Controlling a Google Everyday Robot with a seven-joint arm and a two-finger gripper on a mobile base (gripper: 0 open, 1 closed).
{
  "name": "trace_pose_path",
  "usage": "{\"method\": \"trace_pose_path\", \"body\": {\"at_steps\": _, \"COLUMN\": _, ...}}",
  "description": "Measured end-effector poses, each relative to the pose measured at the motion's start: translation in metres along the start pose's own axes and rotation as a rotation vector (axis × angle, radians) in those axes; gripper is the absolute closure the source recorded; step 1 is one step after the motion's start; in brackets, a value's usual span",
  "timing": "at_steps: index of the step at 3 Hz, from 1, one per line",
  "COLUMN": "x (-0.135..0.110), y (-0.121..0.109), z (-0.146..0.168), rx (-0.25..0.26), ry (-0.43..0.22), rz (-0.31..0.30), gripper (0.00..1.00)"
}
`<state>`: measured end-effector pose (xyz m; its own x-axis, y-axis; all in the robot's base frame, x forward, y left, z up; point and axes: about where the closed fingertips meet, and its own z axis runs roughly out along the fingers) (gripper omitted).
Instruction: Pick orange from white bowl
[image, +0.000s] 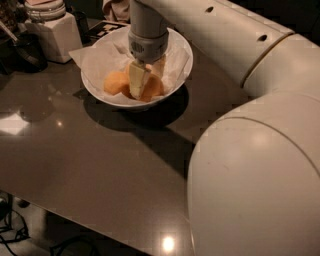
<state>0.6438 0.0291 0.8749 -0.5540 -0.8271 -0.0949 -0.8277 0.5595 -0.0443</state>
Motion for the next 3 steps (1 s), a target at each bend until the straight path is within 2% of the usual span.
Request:
{"method": "trace_pose_path", "body": {"at_steps": 1, "x": 0.0002, "y": 0.0008, "z": 0.0130, "rx": -0.013, "ry": 0.024, "rz": 0.000, "gripper": 0.36}}
{"method": "trace_pose_path", "body": {"at_steps": 3, "x": 0.0002, "y": 0.0008, "z": 0.0130, "rx": -0.013, "ry": 0.024, "rz": 0.000, "gripper": 0.81}}
